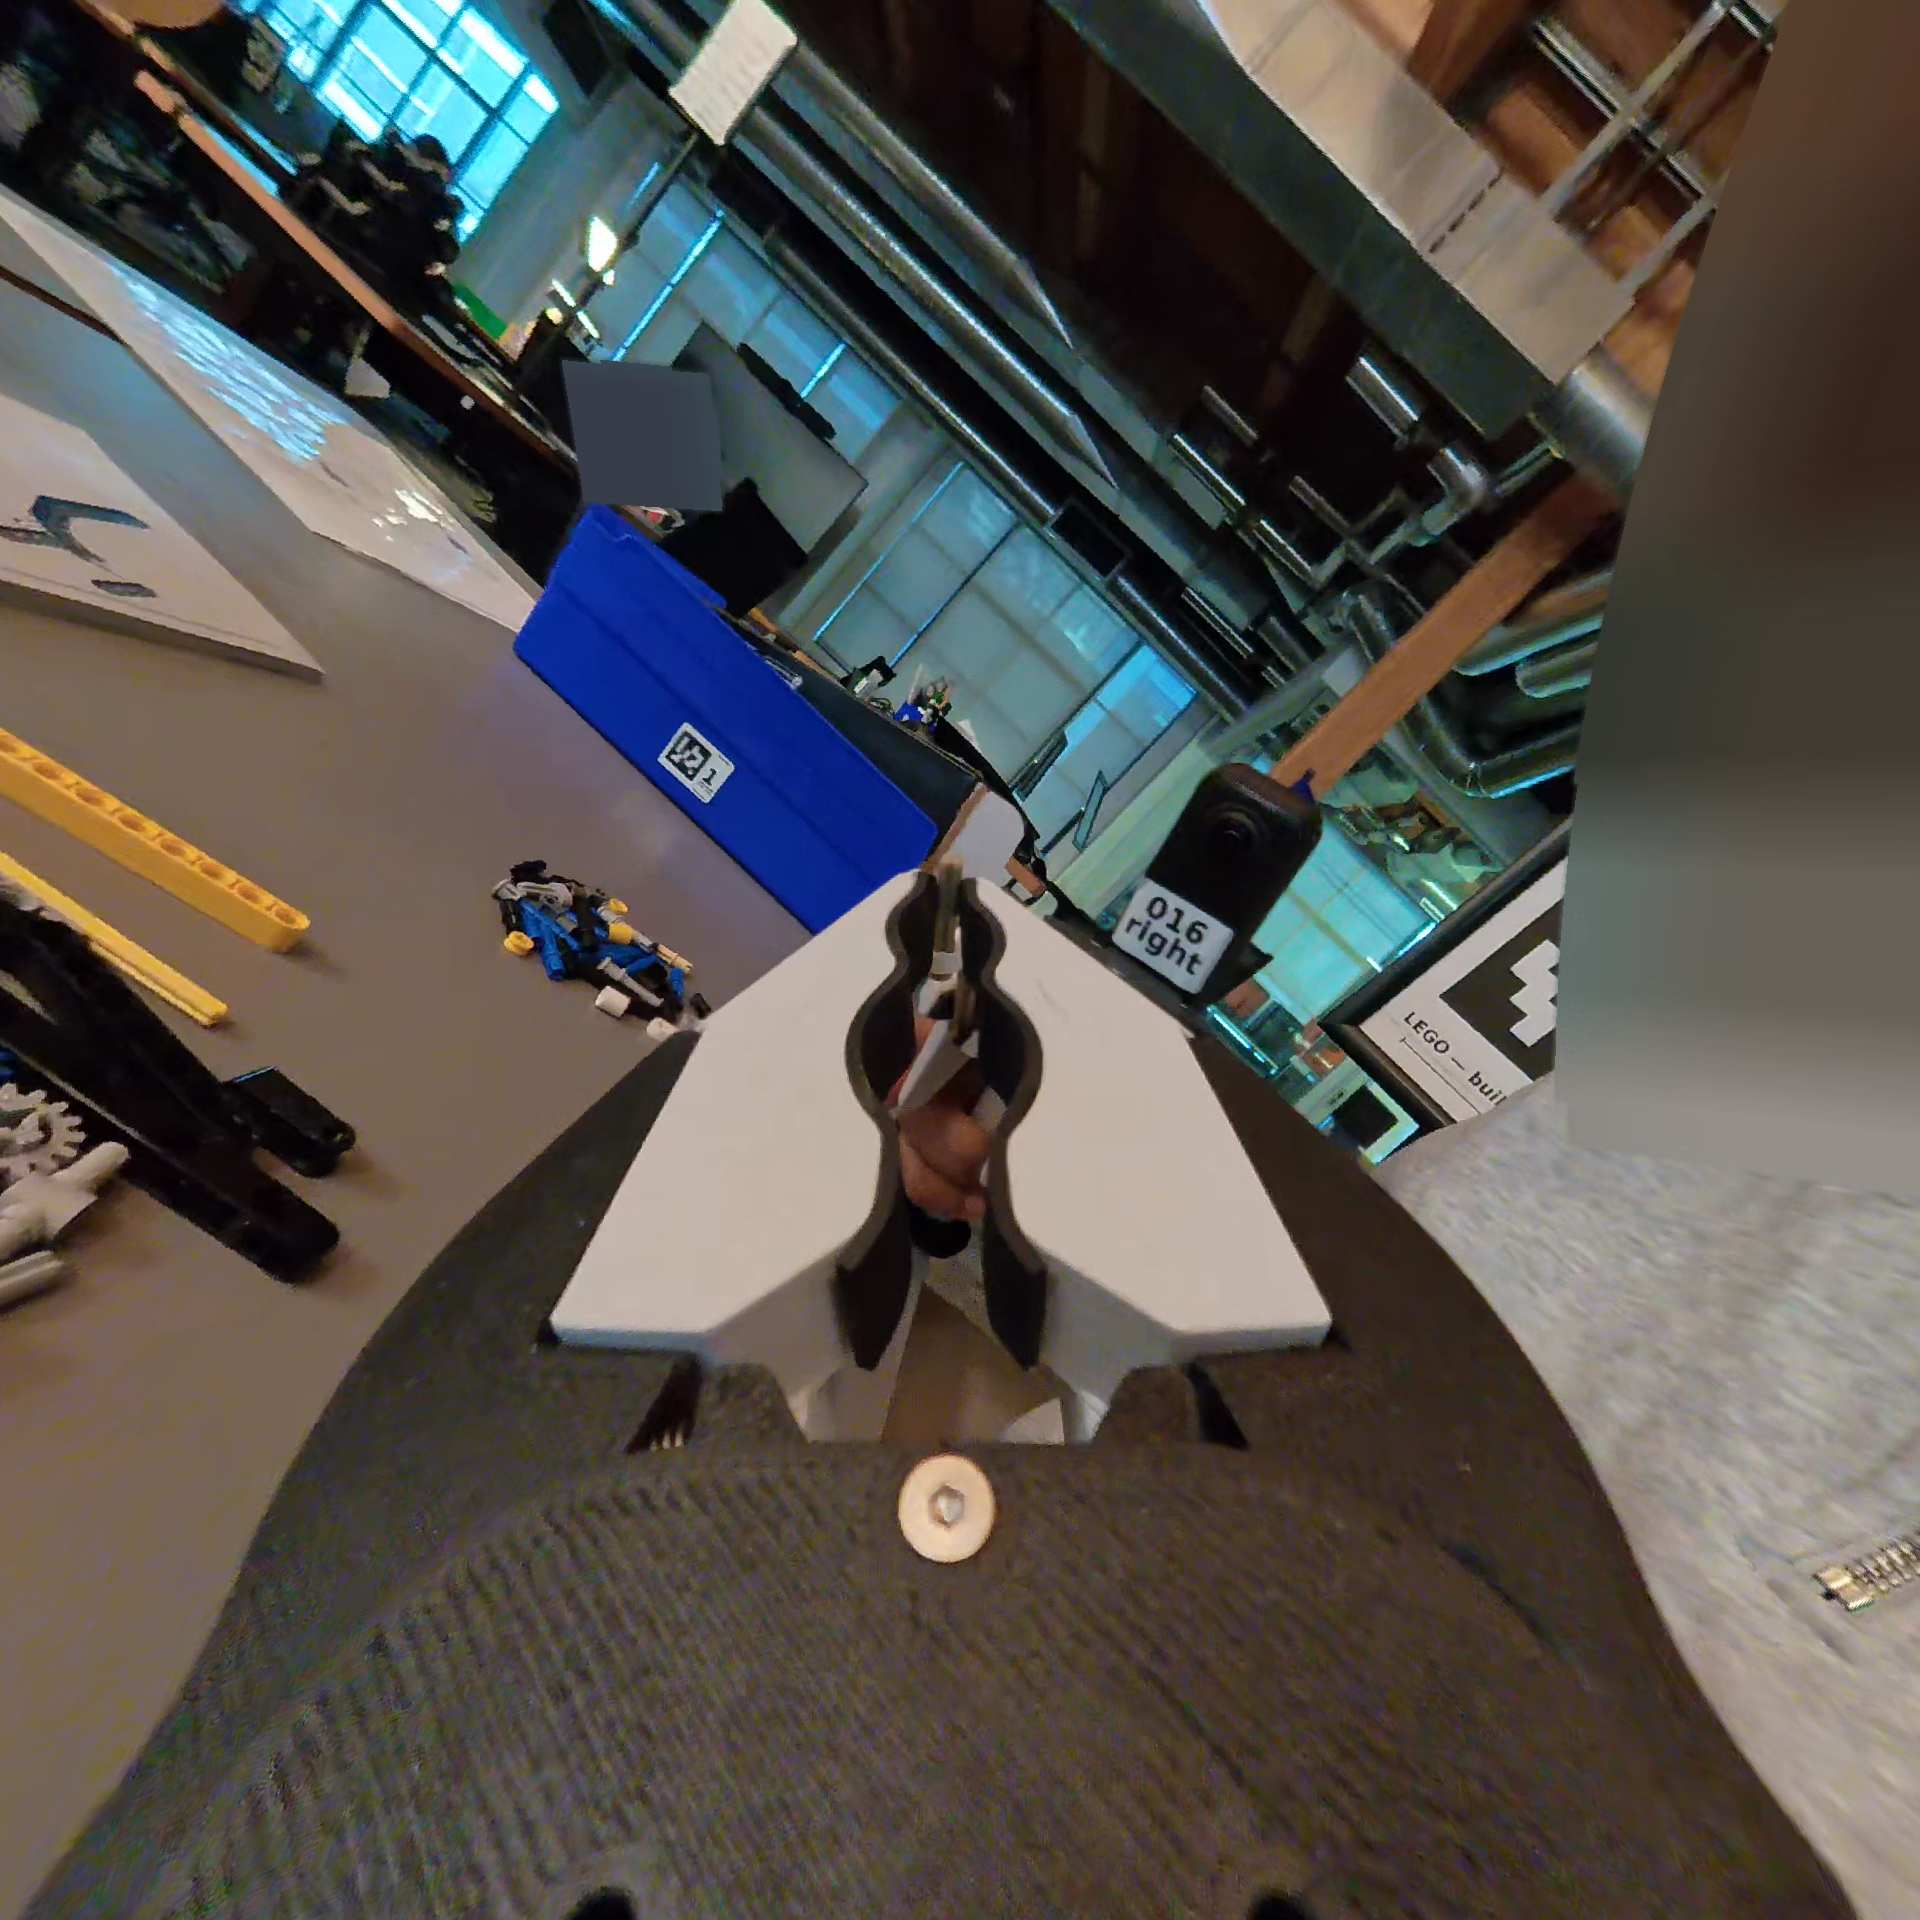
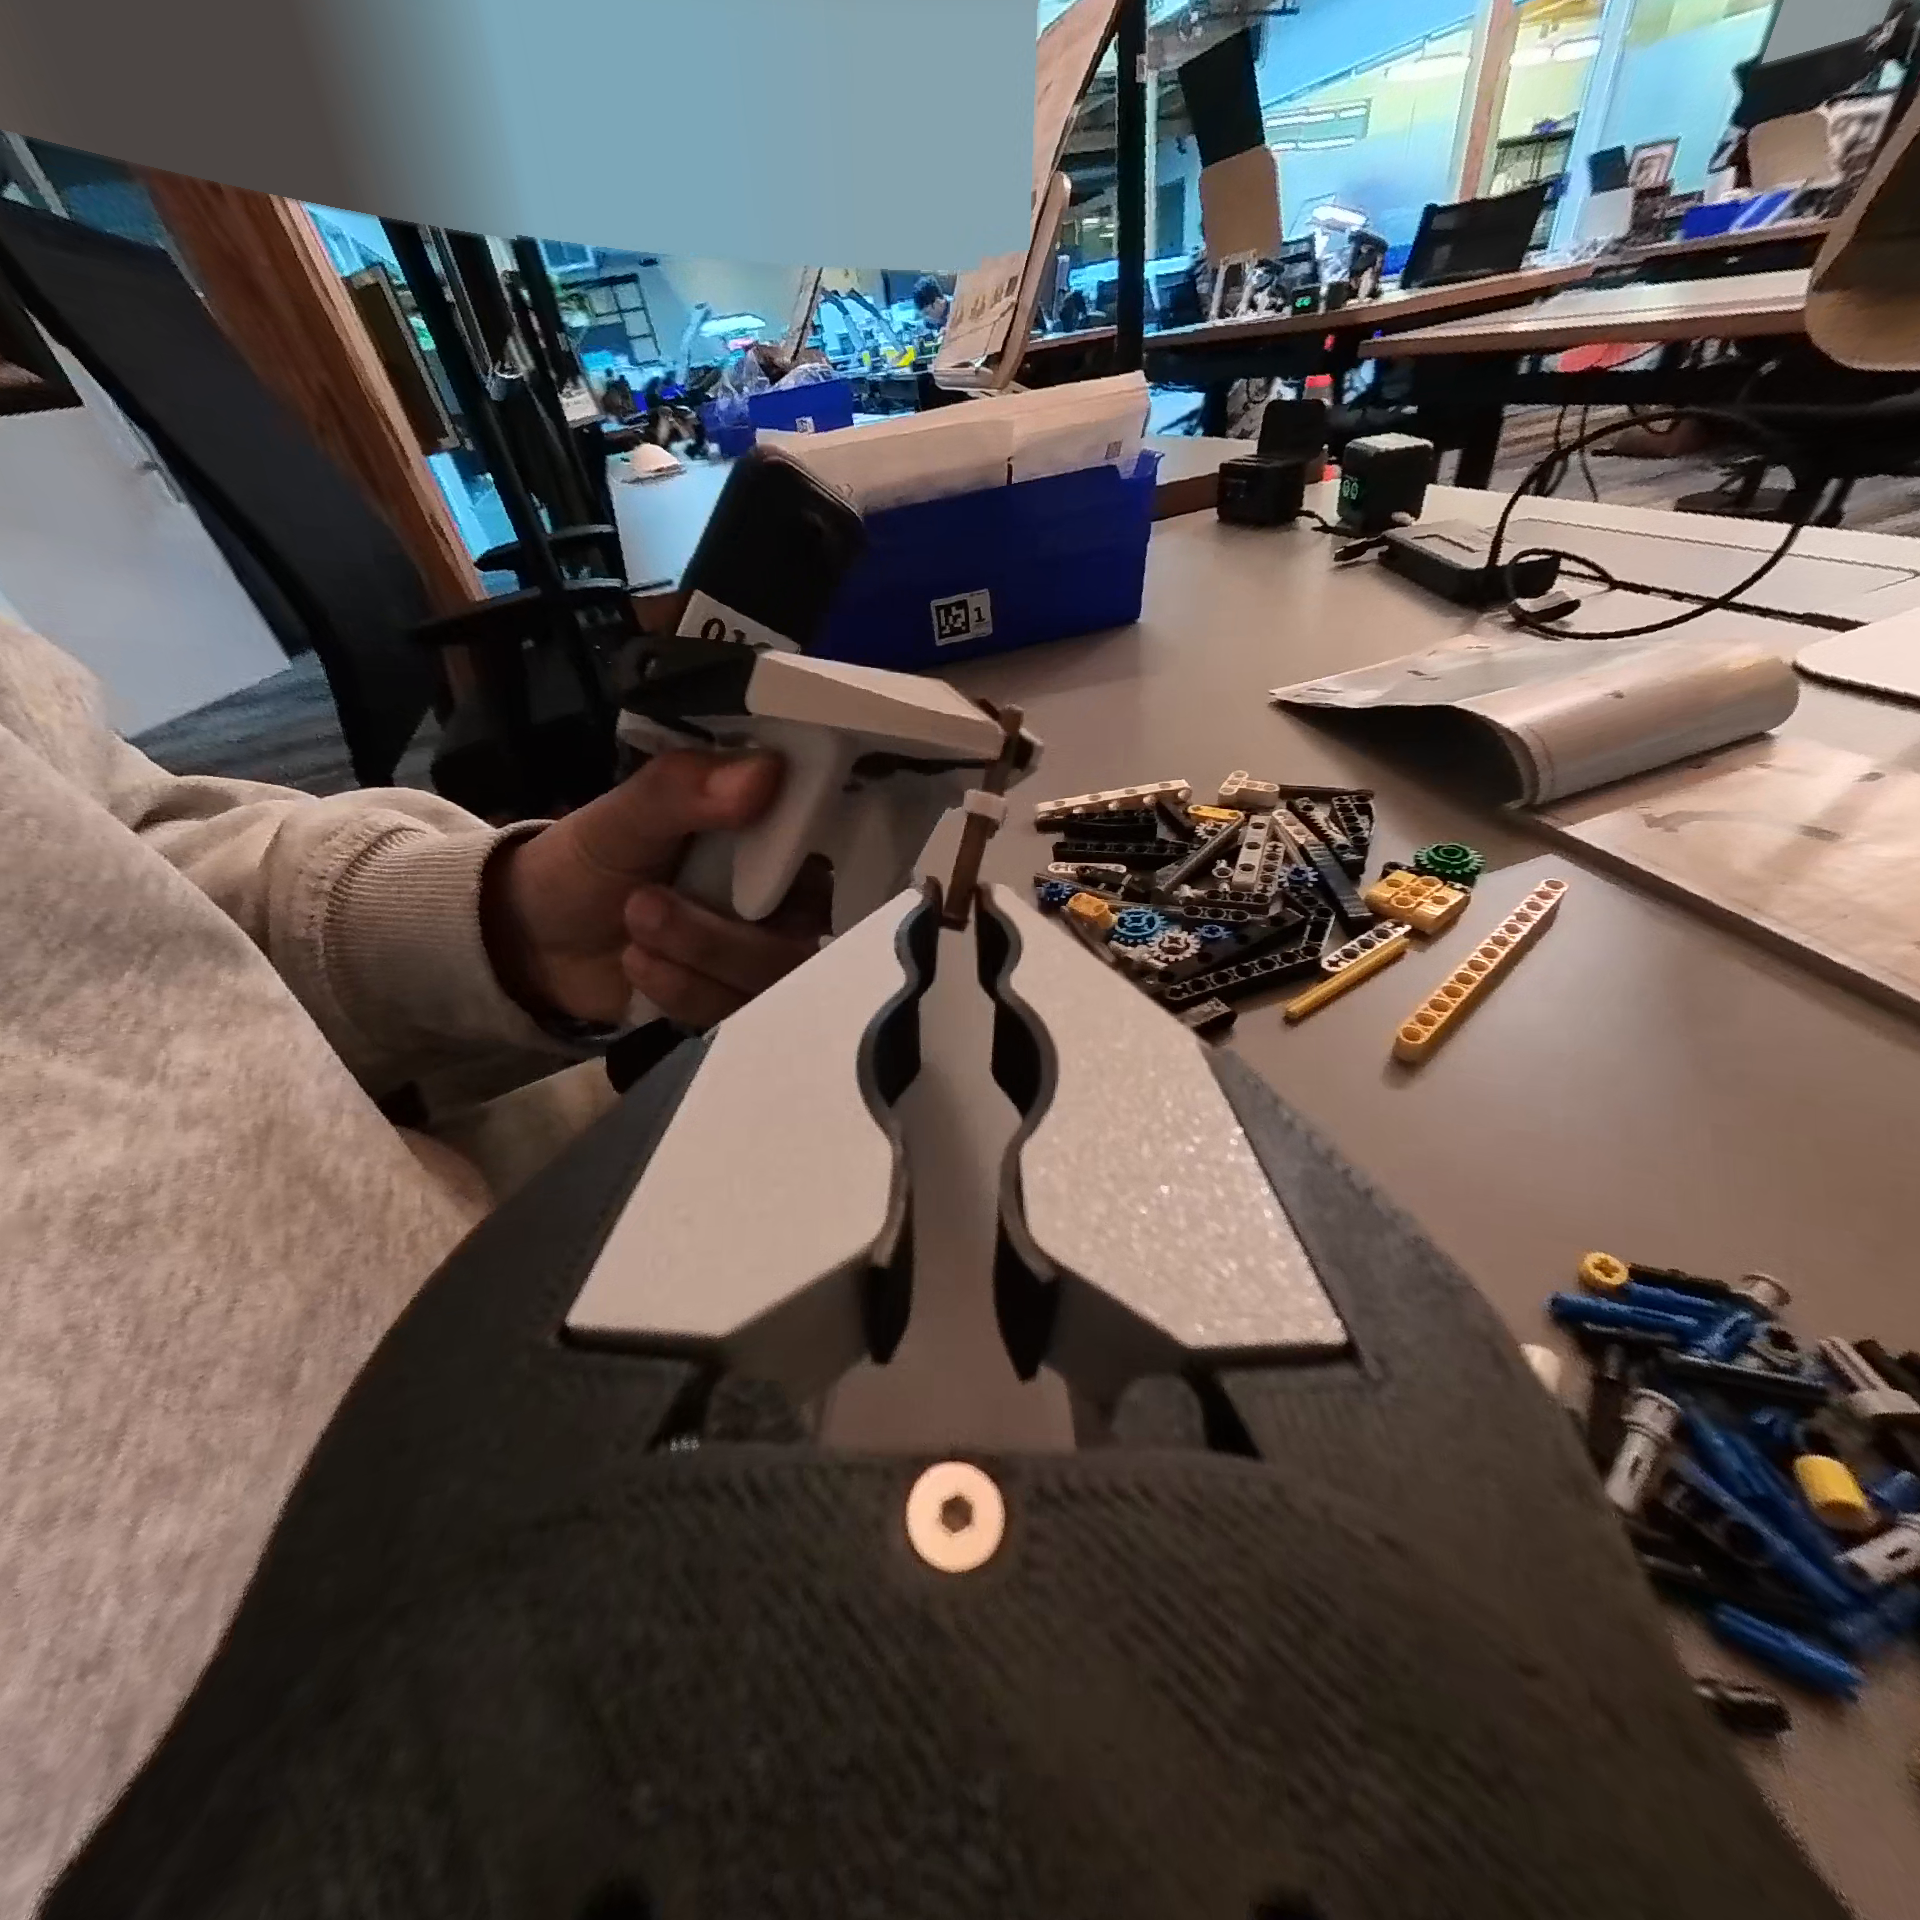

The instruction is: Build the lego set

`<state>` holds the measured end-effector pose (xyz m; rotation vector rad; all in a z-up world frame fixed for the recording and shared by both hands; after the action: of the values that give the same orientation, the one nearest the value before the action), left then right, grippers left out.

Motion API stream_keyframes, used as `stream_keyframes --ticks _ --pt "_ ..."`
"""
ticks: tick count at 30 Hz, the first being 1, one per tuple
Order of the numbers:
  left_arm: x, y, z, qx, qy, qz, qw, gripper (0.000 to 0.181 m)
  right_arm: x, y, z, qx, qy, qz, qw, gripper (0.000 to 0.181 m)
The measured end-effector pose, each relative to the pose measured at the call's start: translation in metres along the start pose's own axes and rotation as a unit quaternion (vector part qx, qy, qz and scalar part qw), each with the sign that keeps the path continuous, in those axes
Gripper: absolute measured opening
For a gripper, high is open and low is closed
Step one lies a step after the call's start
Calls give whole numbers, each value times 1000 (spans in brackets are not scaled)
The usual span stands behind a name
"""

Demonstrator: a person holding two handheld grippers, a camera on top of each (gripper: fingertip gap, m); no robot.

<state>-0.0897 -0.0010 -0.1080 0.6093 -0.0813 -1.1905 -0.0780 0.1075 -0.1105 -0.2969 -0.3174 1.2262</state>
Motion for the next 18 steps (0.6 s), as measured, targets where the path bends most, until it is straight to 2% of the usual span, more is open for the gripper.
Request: stream_keyframes --ticks 1,4,8,11,13,15,18 --pt "0 1 0 -4 1 -4 1000 2 0 0 0 -5 -2 3 1000 4" --pt "0 3 1 1 -1 -28 1000 4 1 1 0 -21 -14 17 1000 3" --pt "0 9 3 3 -2 -67 998 13 3 -5 3 -47 -5 73 996 3" --pt "-2 23 4 -47 -3 -94 994 20 7 -14 8 -53 22 124 991 2" --pt "-1 35 7 -88 1 -113 990 15 10 -20 11 -61 39 161 984 3" --pt "0 44 9 -118 9 -131 984 10 12 -24 12 -51 44 177 982 2" --pt "2 53 9 -141 15 -155 978 14 15 -29 14 -43 54 196 978 2"
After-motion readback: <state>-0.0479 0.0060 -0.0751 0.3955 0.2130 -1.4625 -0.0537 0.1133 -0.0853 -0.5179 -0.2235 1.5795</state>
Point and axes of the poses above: each gripper's, where its closed fingertips meet, x back along the fingers, z out of its top, y = z × x across the jaws, the point moved 6 cm from there along x, back along the fingers, and after that the axes turned 15 degrees about -x, right-handed, at the moved point
